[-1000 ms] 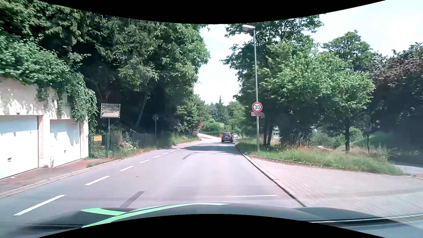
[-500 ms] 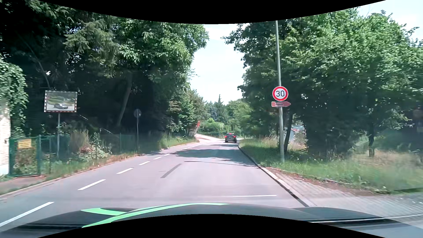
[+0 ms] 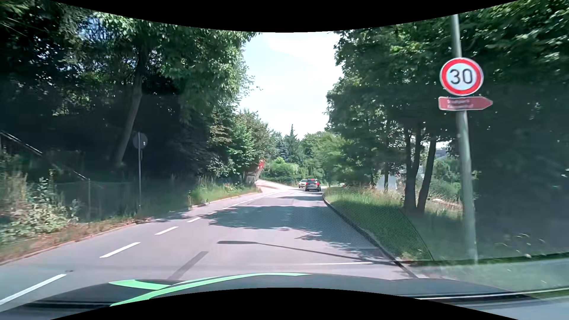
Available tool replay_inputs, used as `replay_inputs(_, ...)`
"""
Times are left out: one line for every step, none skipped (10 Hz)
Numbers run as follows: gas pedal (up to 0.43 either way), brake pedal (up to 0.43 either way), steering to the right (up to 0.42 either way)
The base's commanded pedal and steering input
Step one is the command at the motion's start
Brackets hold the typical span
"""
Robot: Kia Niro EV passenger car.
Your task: Follow the waypoints while adhering to traffic rules and regulations
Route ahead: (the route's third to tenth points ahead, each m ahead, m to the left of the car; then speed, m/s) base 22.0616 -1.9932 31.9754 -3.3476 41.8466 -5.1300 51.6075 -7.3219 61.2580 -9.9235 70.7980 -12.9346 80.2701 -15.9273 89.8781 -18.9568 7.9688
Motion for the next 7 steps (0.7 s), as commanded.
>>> replay_inputs(0.000,0.183,0.023)
replay_inputs(0.000,0.177,0.027)
replay_inputs(0.000,0.177,0.030)
replay_inputs(0.000,0.171,0.033)
replay_inputs(0.000,0.171,0.034)
replay_inputs(0.000,0.165,0.035)
replay_inputs(0.000,0.159,0.035)
